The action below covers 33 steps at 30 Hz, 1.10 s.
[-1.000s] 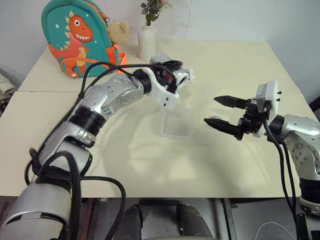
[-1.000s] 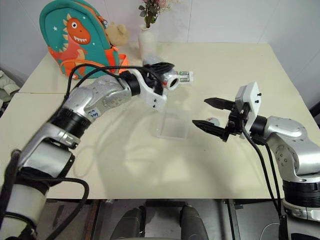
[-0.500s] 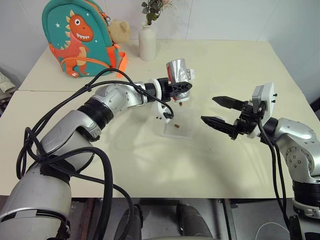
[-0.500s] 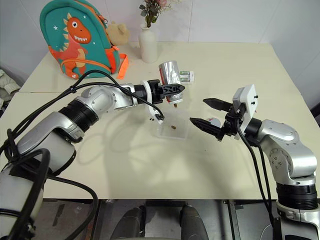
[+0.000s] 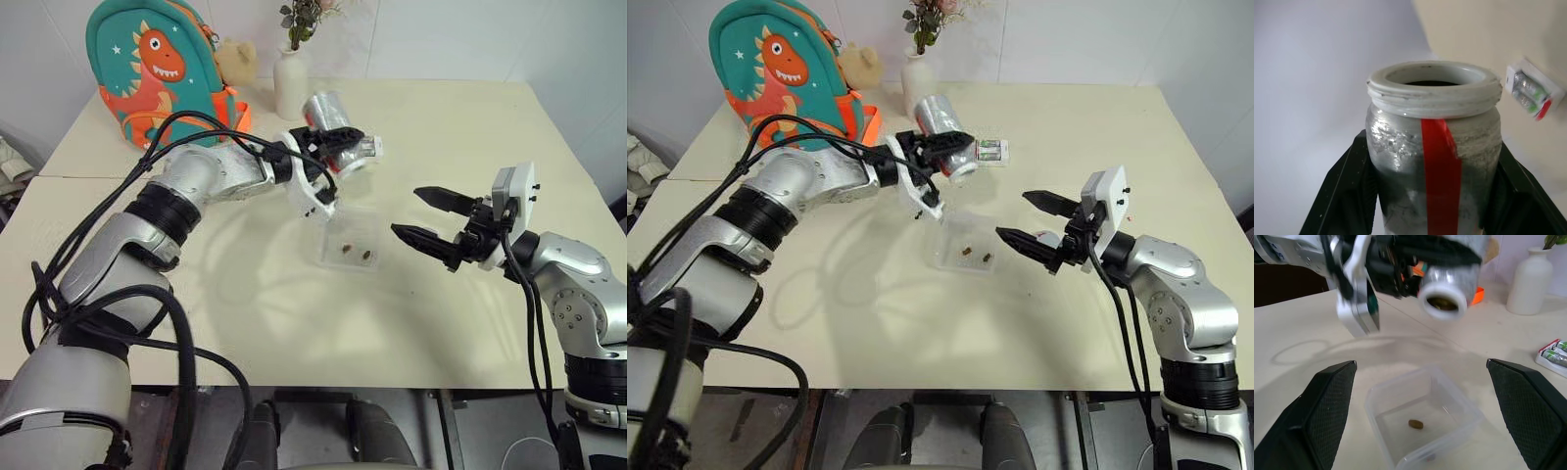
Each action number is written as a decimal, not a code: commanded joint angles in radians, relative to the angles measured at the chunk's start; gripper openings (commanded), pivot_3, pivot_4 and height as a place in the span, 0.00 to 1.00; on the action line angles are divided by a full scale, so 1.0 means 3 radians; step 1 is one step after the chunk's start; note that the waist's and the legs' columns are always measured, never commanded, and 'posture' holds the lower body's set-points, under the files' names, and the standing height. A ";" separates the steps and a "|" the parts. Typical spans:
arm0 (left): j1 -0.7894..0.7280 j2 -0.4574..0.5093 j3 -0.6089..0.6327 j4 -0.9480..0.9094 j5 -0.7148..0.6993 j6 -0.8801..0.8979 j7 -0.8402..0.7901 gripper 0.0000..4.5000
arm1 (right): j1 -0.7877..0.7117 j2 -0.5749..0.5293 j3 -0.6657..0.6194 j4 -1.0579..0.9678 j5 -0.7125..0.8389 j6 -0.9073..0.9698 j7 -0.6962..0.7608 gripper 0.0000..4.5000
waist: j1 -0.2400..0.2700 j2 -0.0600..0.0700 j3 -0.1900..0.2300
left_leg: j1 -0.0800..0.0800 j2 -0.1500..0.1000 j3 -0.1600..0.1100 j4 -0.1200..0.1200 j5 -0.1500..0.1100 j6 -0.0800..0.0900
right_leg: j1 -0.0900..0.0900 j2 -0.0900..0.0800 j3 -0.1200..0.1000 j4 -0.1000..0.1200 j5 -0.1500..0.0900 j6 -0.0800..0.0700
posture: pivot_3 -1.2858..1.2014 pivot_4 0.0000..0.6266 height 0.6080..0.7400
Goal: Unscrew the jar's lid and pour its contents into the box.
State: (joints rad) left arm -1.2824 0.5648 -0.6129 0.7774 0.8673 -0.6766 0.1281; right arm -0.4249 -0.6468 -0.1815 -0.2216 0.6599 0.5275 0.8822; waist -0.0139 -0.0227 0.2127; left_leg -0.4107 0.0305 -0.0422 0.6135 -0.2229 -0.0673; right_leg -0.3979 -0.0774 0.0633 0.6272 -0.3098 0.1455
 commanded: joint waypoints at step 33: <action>0.2716 -0.0534 0.3352 -0.1535 -0.3860 0.2425 -0.1458 0.65 | -0.0404 0.0051 0.0262 0.0231 -0.0124 -0.0163 0.0407 1.00 | -0.0028 -0.0004 -0.0001 | 0.0019 0.0001 -0.0010 0.0027 0.0014 -0.0008 | 0.0015 0.0001 -0.0002 0.0034 0.0009 -0.0010 | 0.52 0.24 1.00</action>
State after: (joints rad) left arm -0.4804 0.4023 0.3915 0.3619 -0.2733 0.0715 -0.2985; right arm -0.5326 -0.6291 -0.0921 -0.1442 0.6152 0.5002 0.9854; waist -0.0221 -0.0240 0.2124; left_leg -0.4049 0.0308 -0.0452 0.6214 -0.2187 -0.0697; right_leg -0.3932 -0.0773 0.0629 0.6373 -0.3070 0.1425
